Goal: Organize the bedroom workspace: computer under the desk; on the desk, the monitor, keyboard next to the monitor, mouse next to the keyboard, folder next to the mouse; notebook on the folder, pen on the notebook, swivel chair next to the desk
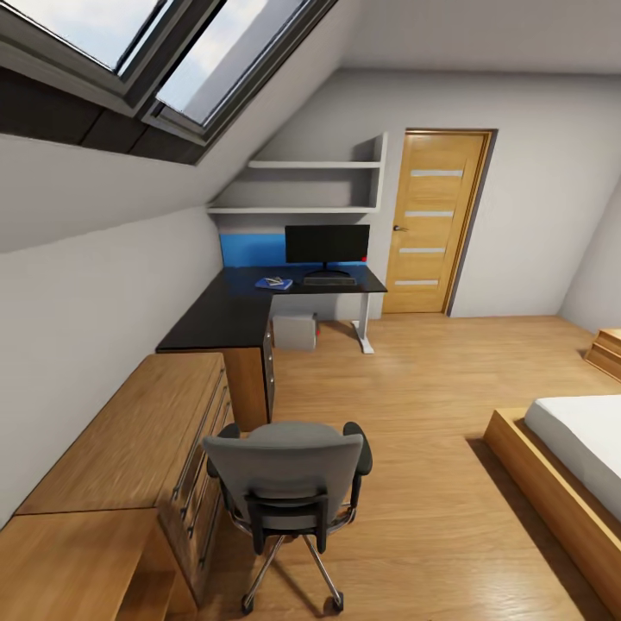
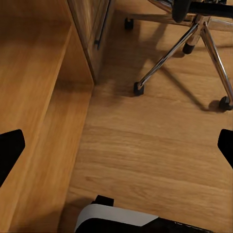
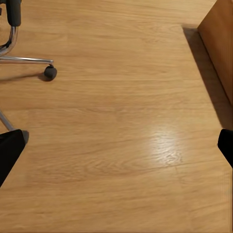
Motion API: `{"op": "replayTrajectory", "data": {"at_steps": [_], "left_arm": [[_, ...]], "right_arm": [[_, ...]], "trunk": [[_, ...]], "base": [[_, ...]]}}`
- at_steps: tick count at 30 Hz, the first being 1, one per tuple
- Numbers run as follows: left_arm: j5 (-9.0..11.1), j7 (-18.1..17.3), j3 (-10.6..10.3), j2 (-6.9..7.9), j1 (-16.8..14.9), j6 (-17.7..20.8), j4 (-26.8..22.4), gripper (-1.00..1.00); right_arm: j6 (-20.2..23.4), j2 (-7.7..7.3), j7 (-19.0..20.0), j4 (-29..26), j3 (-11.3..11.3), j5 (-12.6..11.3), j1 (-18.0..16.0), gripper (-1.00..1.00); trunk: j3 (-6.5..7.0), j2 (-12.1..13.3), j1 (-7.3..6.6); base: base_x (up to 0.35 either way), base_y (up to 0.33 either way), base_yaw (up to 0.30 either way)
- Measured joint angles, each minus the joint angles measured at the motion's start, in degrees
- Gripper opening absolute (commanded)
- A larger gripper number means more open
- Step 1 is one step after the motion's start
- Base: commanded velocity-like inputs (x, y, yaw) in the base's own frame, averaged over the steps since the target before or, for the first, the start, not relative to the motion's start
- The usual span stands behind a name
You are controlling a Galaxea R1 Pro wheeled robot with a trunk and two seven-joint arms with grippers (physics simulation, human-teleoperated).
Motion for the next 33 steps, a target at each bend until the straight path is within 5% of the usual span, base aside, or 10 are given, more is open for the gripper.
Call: {"op": "replayTrajectory", "data": {"at_steps": [33], "left_arm": [[0.25,0.05,0.2,0.06,-0.02,3.46,0.12,1.0]], "right_arm": [[-0.08,0.3,2.1,0.0,0.2,0.04,0.02,1.0]], "trunk": [[-5.64,-13.28,7.26]], "base": [[0.0,0.0,0.0]]}}
